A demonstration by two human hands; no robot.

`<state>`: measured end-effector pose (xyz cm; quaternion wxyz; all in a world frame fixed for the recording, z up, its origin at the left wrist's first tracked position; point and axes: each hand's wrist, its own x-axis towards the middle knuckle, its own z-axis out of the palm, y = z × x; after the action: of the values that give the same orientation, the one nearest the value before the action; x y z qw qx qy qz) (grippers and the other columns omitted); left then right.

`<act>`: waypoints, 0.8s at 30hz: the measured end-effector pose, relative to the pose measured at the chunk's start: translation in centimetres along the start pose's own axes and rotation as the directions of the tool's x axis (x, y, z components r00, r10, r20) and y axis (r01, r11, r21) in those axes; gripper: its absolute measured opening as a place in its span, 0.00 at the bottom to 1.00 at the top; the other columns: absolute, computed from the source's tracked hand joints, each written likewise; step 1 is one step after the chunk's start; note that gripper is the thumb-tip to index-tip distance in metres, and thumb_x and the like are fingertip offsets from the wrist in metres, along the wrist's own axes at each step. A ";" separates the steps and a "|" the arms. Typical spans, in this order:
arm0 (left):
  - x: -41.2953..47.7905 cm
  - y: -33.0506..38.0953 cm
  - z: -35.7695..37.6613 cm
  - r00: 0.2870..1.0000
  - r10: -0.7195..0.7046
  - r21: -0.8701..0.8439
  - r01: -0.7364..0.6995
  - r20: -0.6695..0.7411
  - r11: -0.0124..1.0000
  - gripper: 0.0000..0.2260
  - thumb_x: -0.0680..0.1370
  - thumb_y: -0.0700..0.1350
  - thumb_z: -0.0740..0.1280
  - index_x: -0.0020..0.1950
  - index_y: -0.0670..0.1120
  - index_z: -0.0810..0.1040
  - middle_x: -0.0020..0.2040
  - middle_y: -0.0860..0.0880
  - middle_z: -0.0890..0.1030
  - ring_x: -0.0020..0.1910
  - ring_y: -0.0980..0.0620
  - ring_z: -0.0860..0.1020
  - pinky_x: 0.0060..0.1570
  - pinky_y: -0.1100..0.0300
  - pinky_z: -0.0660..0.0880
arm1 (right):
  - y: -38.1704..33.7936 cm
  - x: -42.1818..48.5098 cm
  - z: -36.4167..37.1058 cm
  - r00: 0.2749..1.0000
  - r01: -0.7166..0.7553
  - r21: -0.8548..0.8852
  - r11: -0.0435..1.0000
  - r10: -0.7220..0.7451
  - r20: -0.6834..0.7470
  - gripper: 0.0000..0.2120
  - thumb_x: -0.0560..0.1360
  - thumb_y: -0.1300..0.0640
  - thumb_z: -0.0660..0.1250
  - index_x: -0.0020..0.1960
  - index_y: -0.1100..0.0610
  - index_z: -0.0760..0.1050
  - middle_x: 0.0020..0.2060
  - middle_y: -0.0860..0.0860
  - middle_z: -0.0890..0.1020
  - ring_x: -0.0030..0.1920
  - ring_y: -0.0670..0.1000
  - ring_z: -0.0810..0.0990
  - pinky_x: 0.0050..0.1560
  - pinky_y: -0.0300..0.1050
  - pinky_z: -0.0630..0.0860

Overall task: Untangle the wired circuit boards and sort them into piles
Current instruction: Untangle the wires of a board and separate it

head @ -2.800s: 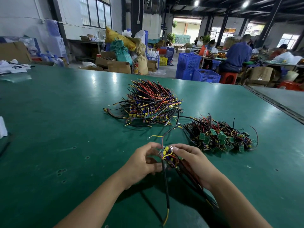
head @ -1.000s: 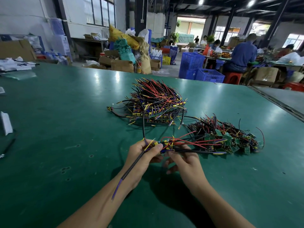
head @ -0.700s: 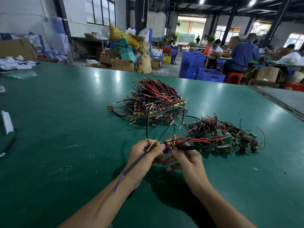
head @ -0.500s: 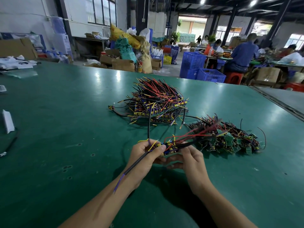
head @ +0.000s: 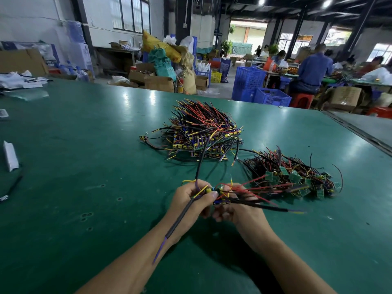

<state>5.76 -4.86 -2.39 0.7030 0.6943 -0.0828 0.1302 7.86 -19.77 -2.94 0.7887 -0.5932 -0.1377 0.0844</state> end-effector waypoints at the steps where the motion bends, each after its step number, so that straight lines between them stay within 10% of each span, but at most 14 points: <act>1: -0.1 0.1 0.1 1.000 -0.003 0.004 0.003 0.006 1.000 0.13 0.71 0.48 0.70 0.40 0.38 0.75 0.30 0.52 0.73 0.28 0.56 0.71 0.31 0.64 0.70 | -0.2 -0.1 0.1 0.999 0.000 0.017 1.000 -0.001 0.032 0.04 0.77 0.68 0.62 0.49 0.62 0.75 0.32 0.58 0.82 0.29 0.53 0.81 0.30 0.41 0.77; 7: -0.7 0.9 0.7 0.985 -0.023 -0.050 0.032 0.173 0.998 0.15 0.82 0.48 0.61 0.39 0.51 0.83 0.25 0.54 0.74 0.23 0.58 0.71 0.28 0.71 0.67 | -0.5 -0.5 0.3 0.997 -0.038 0.014 0.999 0.037 0.068 0.09 0.77 0.69 0.61 0.45 0.61 0.79 0.33 0.58 0.82 0.29 0.54 0.82 0.30 0.41 0.77; 14: -0.9 1.0 0.7 0.981 -0.095 -0.112 0.115 0.169 0.987 0.18 0.79 0.55 0.59 0.42 0.48 0.85 0.29 0.40 0.76 0.29 0.49 0.72 0.31 0.62 0.64 | -0.8 -0.7 0.3 0.957 -0.142 -0.152 0.978 0.175 0.232 0.09 0.73 0.41 0.66 0.39 0.45 0.79 0.32 0.49 0.79 0.29 0.46 0.74 0.30 0.37 0.69; 24: -1.3 1.3 0.6 0.982 -0.152 -0.074 0.161 0.108 0.984 0.22 0.78 0.54 0.61 0.26 0.49 0.77 0.25 0.53 0.73 0.23 0.60 0.67 0.25 0.71 0.63 | -1.1 -0.8 0.7 0.935 -0.117 0.033 0.993 0.099 0.341 0.05 0.76 0.53 0.65 0.44 0.49 0.79 0.33 0.51 0.76 0.28 0.46 0.67 0.29 0.35 0.65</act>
<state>4.21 -5.51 -1.54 0.7339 0.6748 -0.0692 0.0352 6.81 -19.70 -1.83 0.7628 -0.5555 -0.2361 0.2320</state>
